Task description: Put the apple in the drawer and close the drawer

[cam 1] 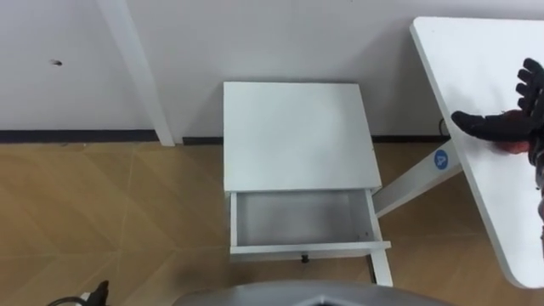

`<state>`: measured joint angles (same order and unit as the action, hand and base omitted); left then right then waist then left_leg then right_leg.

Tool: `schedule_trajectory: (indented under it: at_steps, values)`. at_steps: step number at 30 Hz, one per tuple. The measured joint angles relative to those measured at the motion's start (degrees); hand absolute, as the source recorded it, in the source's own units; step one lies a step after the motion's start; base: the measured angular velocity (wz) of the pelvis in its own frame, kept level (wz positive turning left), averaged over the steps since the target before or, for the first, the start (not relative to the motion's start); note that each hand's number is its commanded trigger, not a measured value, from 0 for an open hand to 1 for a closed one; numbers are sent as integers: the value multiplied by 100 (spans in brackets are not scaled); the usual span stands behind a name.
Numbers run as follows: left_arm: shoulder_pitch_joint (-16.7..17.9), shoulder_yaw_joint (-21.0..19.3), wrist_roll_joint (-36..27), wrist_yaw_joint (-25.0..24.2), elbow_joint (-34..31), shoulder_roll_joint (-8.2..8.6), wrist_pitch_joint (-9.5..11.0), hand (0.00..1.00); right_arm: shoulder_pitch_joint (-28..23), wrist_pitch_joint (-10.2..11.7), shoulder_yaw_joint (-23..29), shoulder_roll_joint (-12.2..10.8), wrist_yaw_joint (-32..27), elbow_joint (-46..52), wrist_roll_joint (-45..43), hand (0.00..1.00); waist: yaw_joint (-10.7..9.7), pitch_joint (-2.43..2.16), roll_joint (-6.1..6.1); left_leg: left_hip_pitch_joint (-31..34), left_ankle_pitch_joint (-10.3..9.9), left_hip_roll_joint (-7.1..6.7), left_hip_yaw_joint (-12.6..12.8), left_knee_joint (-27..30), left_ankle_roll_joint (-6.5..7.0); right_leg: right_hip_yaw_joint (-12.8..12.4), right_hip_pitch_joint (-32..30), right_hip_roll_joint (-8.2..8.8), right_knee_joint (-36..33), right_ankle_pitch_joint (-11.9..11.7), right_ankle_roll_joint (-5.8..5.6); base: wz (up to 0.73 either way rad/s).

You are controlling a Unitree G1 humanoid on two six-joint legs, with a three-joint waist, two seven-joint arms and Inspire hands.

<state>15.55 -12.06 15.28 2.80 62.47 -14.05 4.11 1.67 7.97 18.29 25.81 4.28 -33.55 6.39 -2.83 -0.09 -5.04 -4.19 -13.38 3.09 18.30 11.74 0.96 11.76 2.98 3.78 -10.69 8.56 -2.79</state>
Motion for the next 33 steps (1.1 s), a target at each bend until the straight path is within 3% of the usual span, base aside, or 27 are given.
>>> schedule_trajectory:
  at_steps: [7,12,14,20,29,30,31,33]
  values:
    - [24,2,38,-2,-2,1,-1,0,94,2,7,76,-514,17,-41,0,-15,-23,42,65,3,-19,5,2,2,-17,-66,13,-5,0,0,0]
    - [17,4,38,-3,-12,-2,2,0,188,20,12,91,-782,18,-39,0,-25,4,-3,58,4,-35,21,-1,4,-40,-70,24,0,0,0,-2]
    - [15,7,37,-3,-12,-1,1,0,187,20,12,91,-871,5,-43,0,-43,42,-19,59,4,-30,21,-2,4,-38,-68,25,1,0,0,0]
    - [25,6,51,0,-12,0,-1,0,184,19,46,90,-973,-206,-264,0,-129,67,43,46,3,-40,-1,-14,4,-15,-39,18,9,0,0,0]
    - [17,-36,65,24,-26,1,0,0,61,17,45,90,-835,-410,-678,0,-126,43,42,-35,3,-47,8,-20,3,-54,-4,13,16,0,0,0]
    - [18,-35,62,35,-20,1,0,0,36,16,44,90,-827,-414,-677,0,-118,36,42,-52,3,-42,8,-26,3,-51,-3,13,14,0,0,0]
    - [19,-35,62,50,-8,0,0,0,5,16,44,90,-809,-429,-676,0,-106,-1,40,-53,3,-31,8,-33,3,-48,-4,14,12,0,0,0]
    - [22,-36,61,62,3,0,1,0,-16,16,44,90,-755,-435,-677,0,-98,-13,26,-53,3,-31,7,-33,3,-46,-2,15,7,0,0,0]
